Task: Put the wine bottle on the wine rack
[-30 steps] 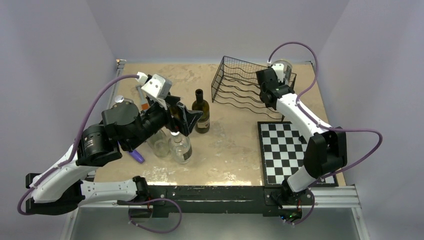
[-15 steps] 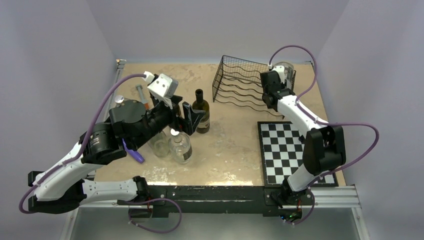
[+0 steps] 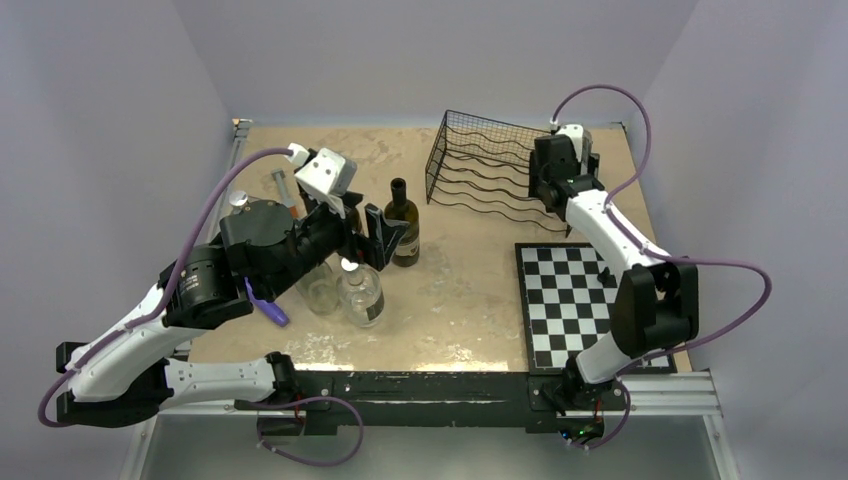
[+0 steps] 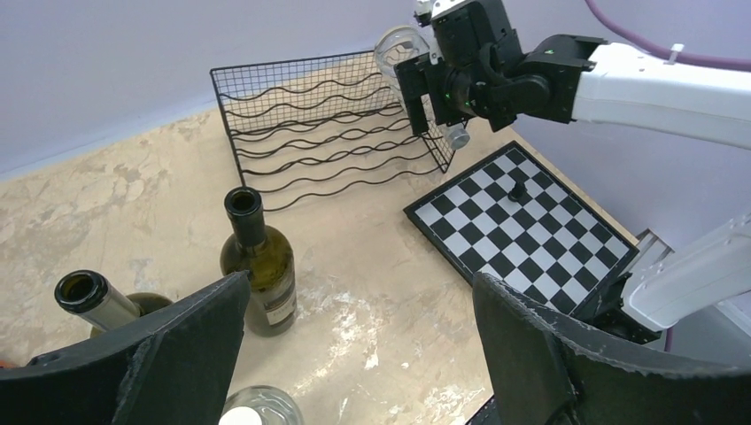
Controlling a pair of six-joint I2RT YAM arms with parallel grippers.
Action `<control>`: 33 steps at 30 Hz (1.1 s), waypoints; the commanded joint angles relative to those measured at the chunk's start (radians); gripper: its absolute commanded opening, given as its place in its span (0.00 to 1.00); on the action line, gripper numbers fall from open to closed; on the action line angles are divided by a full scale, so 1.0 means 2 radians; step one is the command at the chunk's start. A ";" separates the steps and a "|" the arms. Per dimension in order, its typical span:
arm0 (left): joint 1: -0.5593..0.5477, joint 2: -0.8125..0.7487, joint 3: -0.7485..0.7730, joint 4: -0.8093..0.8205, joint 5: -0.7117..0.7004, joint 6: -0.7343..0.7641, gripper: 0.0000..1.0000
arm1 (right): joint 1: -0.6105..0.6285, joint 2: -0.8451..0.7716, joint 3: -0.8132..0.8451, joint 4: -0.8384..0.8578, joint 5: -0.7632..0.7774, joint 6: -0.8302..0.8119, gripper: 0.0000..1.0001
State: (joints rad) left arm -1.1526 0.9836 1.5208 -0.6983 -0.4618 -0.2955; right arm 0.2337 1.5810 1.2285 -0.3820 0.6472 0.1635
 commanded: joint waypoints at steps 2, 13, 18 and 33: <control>0.001 -0.008 0.013 -0.001 -0.017 -0.004 0.99 | -0.002 -0.069 0.057 -0.038 -0.049 0.002 0.97; 0.001 -0.022 0.030 0.012 -0.031 0.036 0.99 | -0.001 -0.161 0.178 -0.209 -0.343 -0.018 0.96; 0.001 -0.001 0.061 0.023 -0.034 0.067 0.99 | 0.031 -0.234 0.139 -0.203 -0.464 0.001 0.98; 0.001 -0.050 0.061 -0.018 -0.057 0.014 0.99 | 0.323 -0.228 0.075 -0.114 -0.425 -0.006 0.98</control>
State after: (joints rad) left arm -1.1530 0.9703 1.6249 -0.7040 -0.5388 -0.2100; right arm 0.7582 1.0672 1.3708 -0.7086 -0.2939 0.1558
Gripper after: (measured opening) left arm 0.993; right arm 0.983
